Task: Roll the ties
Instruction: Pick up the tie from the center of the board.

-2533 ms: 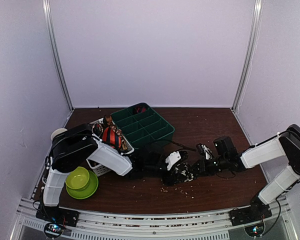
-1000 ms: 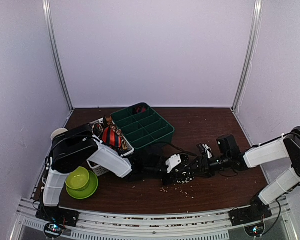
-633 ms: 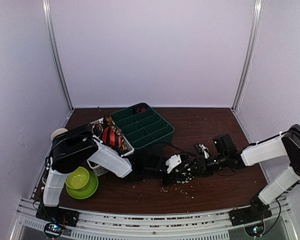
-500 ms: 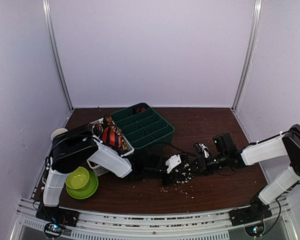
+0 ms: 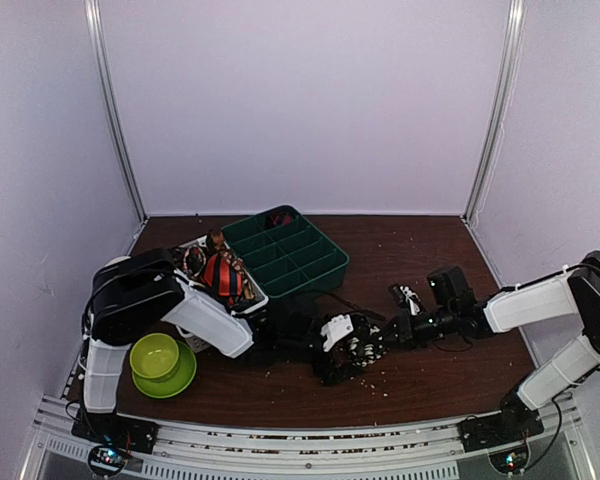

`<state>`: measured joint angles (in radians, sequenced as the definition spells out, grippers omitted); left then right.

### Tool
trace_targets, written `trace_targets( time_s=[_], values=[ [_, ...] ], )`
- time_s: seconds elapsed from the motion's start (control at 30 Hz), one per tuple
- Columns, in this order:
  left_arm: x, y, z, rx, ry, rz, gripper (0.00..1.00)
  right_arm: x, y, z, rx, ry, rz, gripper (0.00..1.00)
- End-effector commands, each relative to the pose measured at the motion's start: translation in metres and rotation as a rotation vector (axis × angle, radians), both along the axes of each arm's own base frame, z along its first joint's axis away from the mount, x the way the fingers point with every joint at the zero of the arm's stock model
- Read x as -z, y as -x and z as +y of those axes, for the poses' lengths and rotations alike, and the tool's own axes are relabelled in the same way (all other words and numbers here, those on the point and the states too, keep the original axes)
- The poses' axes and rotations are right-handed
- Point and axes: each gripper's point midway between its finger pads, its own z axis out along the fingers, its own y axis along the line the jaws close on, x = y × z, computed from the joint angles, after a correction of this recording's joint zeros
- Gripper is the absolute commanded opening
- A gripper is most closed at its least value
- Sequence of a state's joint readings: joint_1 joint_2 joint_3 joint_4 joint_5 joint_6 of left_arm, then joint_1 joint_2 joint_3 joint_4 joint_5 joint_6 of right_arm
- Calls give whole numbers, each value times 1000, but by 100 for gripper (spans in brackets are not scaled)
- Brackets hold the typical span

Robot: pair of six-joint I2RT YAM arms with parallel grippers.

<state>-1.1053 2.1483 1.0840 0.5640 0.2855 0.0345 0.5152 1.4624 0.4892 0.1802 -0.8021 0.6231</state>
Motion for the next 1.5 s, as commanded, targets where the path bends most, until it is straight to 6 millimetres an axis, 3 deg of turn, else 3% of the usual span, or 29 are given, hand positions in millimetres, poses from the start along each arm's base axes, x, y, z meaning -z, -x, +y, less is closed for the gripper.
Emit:
trace_targets(
  time_s=[0.0, 0.1, 0.33, 0.53, 0.57, 0.6, 0.67, 0.8, 1.17, 1.37, 1.47],
  values=[
    [-15, -7, -8, -27, 52, -40, 98, 6, 3, -6, 41, 25, 6, 0],
    [-8, -8, -22, -26, 67, -20, 97, 3, 3, -1, 44, 0, 4, 0],
    [-14, -9, -44, 2, 128, 3, 77, 3, 5, 2, 49, -13, 11, 0],
    [-13, -9, -36, -6, 102, -19, 29, -6, 3, 3, 48, -22, -6, 0],
    [-17, -8, -33, -7, 102, -25, 29, -7, 3, 3, 47, -23, -10, 0],
    [-18, -8, -29, -14, 96, -28, 38, -10, 2, 3, 47, -25, -15, 0],
    [-31, -11, -21, -46, 93, -44, 65, -15, 2, 4, 45, -29, -22, 0],
    [-48, -17, 6, -138, 96, -83, 97, -34, -2, 4, 39, -30, -72, 0],
    [-83, -37, 62, -308, 130, -81, 98, -112, -40, 0, 9, 135, -328, 0],
    [-102, -45, 90, -379, 168, -52, 98, -158, -81, 9, 41, 183, -433, 0],
    [-111, -51, 106, -436, 172, -45, 98, -172, -104, 13, 102, 206, -449, 0]
  ],
)
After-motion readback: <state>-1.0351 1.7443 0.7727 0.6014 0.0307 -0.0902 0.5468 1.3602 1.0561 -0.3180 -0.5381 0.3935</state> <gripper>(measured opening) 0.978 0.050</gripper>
